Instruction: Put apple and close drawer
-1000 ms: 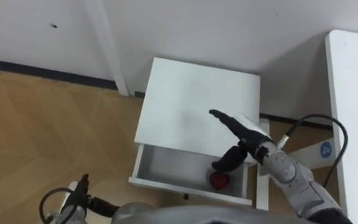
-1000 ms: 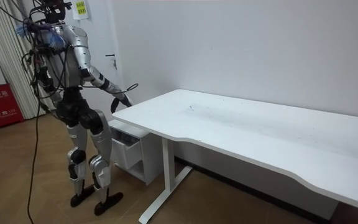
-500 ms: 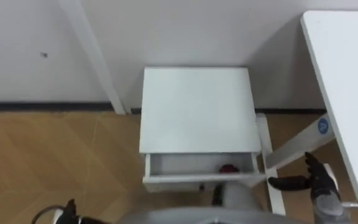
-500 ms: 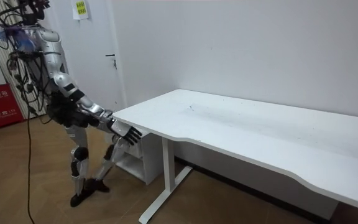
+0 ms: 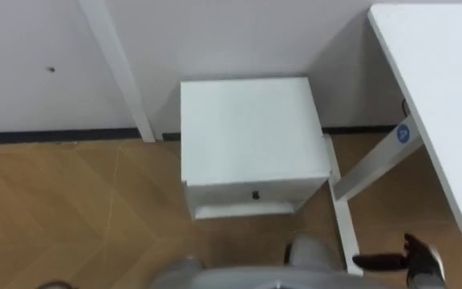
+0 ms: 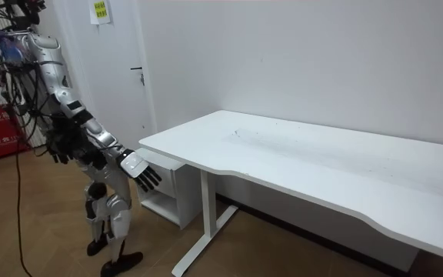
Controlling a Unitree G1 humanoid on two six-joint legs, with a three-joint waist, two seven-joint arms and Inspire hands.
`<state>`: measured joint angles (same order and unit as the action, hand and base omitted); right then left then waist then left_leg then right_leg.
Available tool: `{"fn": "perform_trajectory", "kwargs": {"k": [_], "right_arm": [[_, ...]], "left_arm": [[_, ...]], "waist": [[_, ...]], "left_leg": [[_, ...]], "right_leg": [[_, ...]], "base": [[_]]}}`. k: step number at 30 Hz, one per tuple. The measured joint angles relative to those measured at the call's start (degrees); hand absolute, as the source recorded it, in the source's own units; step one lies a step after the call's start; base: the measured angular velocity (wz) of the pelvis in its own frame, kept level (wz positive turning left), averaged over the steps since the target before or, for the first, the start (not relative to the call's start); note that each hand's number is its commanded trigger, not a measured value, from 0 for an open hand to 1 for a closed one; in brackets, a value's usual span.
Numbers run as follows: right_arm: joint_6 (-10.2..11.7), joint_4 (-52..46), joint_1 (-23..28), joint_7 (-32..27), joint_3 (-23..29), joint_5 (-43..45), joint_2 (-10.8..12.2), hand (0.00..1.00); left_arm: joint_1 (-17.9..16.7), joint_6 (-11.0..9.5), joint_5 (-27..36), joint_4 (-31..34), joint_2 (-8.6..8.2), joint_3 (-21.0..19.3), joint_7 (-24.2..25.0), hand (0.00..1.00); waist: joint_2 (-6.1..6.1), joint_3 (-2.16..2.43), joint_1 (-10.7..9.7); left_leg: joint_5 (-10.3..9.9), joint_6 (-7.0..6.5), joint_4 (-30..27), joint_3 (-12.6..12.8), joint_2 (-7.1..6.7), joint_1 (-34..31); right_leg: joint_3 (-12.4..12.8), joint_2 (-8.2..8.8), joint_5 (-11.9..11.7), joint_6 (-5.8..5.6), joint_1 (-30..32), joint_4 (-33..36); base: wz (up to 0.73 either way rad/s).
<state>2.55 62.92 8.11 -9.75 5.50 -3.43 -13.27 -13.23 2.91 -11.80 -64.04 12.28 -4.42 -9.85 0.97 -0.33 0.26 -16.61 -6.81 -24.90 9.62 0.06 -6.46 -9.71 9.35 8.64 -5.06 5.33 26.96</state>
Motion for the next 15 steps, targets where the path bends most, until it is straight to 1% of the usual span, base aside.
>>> {"fn": "perform_trajectory", "kwargs": {"k": [1, 2, 3, 4, 5, 8, 12, 13, 14, 15], "right_arm": [[0.4, 0.3, -0.4, 0.0, -0.7, 0.1, 0.4, 0.0], [0.9, 1.4, -1.2, 0.1, -0.9, 0.7, 1.0, 0.0], [0.9, 1.9, -1.6, 0.2, -0.9, 0.9, 1.3, 0.0], [1.1, 2.4, -1.9, 0.7, -0.9, 1.4, 1.4, 0.0], [1.1, 2.7, -1.9, 1.2, -0.9, 1.6, 1.3, 0.0], [1.0, 3.5, -1.8, 2.3, -0.9, 1.6, 1.4, 0.0], [0.4, 4.1, -1.1, 4.9, -0.9, 1.5, 1.6, 0.0], [0.4, 4.7, -1.1, 5.6, -0.9, 1.4, 1.9, 0.0], [0.4, 5.4, -1.2, 6.1, -0.9, 1.2, 2.0, 0.0], [0.4, 5.8, -1.2, 6.3, -0.9, 1.1, 2.1, 0.0]], "left_arm": [[0.3, -0.8, 0.2, 0.0, 0.01, -0.2, -0.6, 0.0], [0.7, -1.5, 0.4, 0.0, -0.01, -1.2, -1.2, 0.0], [0.7, -1.7, 0.4, 0.0, -0.02, -1.7, -1.3, 0.0], [1.0, -2.0, 0.4, 0.0, -0.11, -2.2, -1.3, 0.0], [1.7, -2.3, 0.4, 0.0, -0.31, -2.2, -1.3, 0.0], [1.9, -2.9, 0.3, 0.0, -0.67, -2.2, -1.2, 0.0], [1.3, -2.7, -0.1, -0.1, -1.04, -2.2, -0.6, 0.0], [1.2, -2.5, -0.1, -0.1, -1.17, -2.2, -0.5, 0.0], [1.1, -2.3, -0.1, -0.1, -1.4, -2.3, -0.2, 0.0], [1.0, -2.2, -0.1, -0.1, -1.46, -2.3, 0.2, 0.0]], "waist": [[0.72, 0.28, 0.4], [1.58, 0.46, 0.9], [1.9, 0.55, 1.1], [2.32, 0.47, 1.2], [2.34, 0.54, 1.2], [1.92, 0.38, 1.3], [1.46, 0.25, 1.2], [1.5, 0.24, 1.1], [1.6, 0.32, 1.1], [1.54, 0.28, 1.1]], "left_leg": [[1.1, 0.49, 2.2, 0.4, 0.03, 0.6], [1.8, 1.17, 3.9, 0.8, 0.08, 1.3], [1.9, 1.46, 4.4, 1.0, 0.16, 1.6], [2.1, 1.97, 5.0, 1.0, 0.36, 2.0], [2.3, 2.48, 5.8, 0.9, 0.59, 2.5], [2.9, 3.62, 7.9, 0.9, 1.09, 4.0], [3.3, 4.33, 9.7, 0.9, 1.2, 5.1], [3.4, 4.44, 9.9, 0.9, 1.24, 5.2], [3.5, 4.62, 10.2, 0.9, 1.24, 5.4], [3.5, 4.67, 10.2, 0.9, 1.23, 5.7]], "right_leg": [[0.0, -1.23, -0.3, -0.05, -2.9, -6.8], [-0.6, -1.86, -0.9, -0.15, -5.3, -12.1], [-0.8, -2.17, -1.1, -0.24, -6.3, -14.0], [-1.6, -2.63, -1.3, -0.32, -7.7, -16.4], [-1.7, -3.01, -1.3, -0.32, -8.4, -17.1], [-1.9, -3.77, -1.2, -0.1, -9.2, -17.5], [-2.0, -4.32, -0.9, 0.33, -9.5, -17.5], [-2.0, -4.34, -0.6, 0.72, -9.5, -17.5], [-2.0, -4.35, -0.6, 0.79, -9.6, -17.7], [-2.0, -4.37, -0.6, 0.79, -9.7, -18.0]], "base": [[-0.26], [-0.23], [-0.15], [-0.04], [0.0], [-0.03], [-0.02], [0.0], [0.0], [0.0]]}}
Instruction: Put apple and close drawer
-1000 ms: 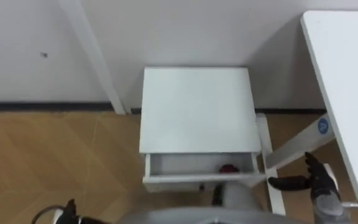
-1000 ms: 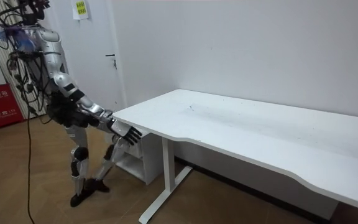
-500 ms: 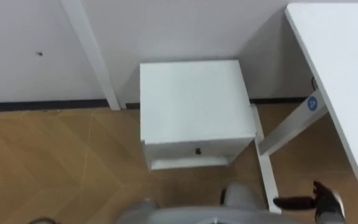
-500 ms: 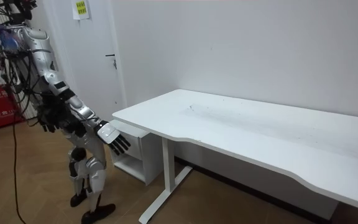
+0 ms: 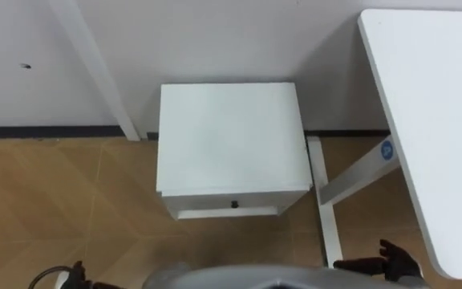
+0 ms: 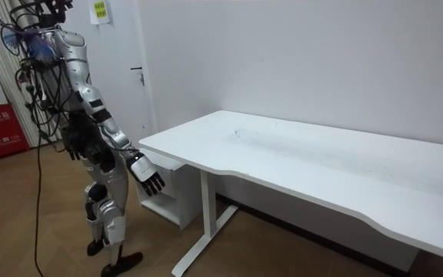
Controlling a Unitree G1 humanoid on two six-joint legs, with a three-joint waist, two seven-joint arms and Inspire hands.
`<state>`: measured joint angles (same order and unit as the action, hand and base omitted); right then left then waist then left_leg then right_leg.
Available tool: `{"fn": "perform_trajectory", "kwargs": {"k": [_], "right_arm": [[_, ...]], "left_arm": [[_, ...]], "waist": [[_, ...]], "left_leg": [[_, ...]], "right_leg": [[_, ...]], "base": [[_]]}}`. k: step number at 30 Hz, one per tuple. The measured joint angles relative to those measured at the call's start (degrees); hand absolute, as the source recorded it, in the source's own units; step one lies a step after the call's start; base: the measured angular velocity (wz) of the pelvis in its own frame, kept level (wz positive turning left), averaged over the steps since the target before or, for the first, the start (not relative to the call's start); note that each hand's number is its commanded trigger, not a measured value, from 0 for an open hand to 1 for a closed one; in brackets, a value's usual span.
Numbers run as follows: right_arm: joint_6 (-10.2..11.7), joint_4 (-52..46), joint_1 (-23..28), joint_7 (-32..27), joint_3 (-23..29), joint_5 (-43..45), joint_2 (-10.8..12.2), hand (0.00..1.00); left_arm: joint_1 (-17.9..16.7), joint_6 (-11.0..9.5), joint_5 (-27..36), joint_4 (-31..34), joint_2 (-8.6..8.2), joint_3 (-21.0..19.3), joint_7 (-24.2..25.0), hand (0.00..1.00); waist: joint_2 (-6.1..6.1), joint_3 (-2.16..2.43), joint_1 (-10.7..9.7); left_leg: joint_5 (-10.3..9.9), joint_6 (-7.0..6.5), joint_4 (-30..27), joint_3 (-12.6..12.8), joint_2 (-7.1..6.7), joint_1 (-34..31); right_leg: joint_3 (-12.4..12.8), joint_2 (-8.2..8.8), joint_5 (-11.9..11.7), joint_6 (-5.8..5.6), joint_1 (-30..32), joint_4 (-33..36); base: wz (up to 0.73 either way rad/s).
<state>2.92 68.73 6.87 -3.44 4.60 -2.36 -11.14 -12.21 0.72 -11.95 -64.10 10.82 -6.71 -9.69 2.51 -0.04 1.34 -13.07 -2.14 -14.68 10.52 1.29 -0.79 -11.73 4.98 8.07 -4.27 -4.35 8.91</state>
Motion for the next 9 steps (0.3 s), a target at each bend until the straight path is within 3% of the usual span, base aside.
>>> {"fn": "perform_trajectory", "kwargs": {"k": [2, 9], "right_arm": [[-0.1, 0.3, 0.4, 1.1, 0.0, -1.5, 0.2, 0.0], [-1.2, 0.6, 0.9, 3.5, 0.1, -1.9, 0.6, 0.0]], "left_arm": [[-0.3, 0.6, -0.1, 0.0, -0.41, -0.1, 0.6, 0.0], [-1.1, 1.5, -1.6, 0.0, -1.09, -0.5, 2.1, 0.0]], "waist": [[-0.32, -0.36, -0.1], [-0.45, -0.38, -0.8]], "left_leg": [[0.0, 0.02, 0.3, -0.1, -0.01, 0.5], [0.0, 0.03, 1.5, -0.4, -0.17, 1.2]], "right_leg": [[0.0, -0.01, 0.0, 0.0, -0.9, -1.0], [-0.1, 0.02, 0.0, 0.0, -1.5, -1.1]], "base": [[0.0], [0.01]]}}
